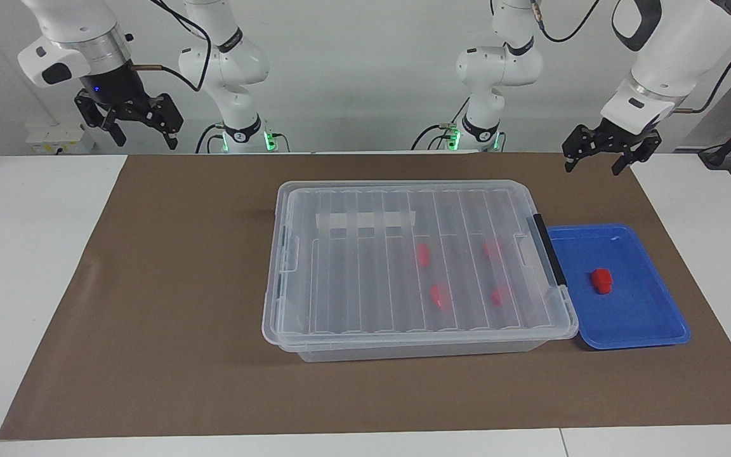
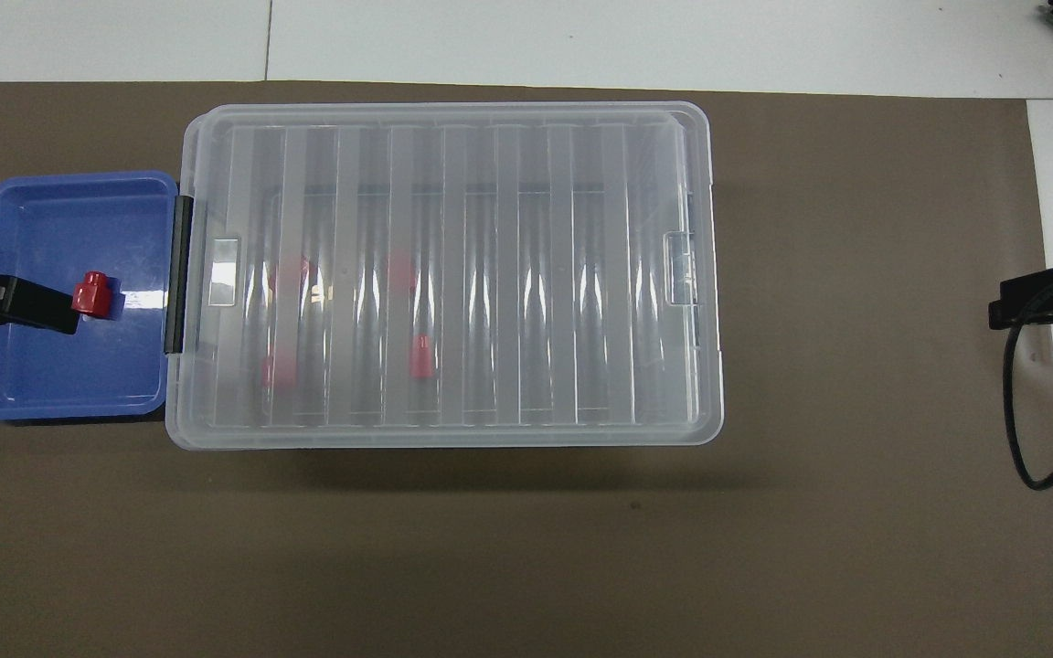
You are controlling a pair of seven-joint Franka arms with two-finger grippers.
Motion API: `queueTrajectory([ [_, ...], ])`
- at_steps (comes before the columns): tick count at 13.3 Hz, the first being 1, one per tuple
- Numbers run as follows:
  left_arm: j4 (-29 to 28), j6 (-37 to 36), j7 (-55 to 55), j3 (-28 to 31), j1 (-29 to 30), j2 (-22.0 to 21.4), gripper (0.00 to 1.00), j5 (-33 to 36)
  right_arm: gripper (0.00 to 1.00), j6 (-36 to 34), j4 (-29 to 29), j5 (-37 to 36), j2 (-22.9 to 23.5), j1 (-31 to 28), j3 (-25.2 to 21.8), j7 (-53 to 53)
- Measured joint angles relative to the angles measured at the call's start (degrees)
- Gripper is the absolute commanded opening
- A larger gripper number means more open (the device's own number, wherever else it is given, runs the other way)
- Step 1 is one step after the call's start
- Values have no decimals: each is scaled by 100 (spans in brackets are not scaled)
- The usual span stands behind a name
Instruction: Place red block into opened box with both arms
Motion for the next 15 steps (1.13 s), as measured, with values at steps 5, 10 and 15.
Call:
queueTrajectory([
  [5,0,0,0,0,0,0,100,0,100,0,-6,0,0,16,-1,0],
  [10,0,0,0,0,0,0,100,0,100,36,-11,0,-31,-30,-18,0],
  [15,0,0,0,0,0,0,100,0,100,698,-462,13,-35,113,4,243],
])
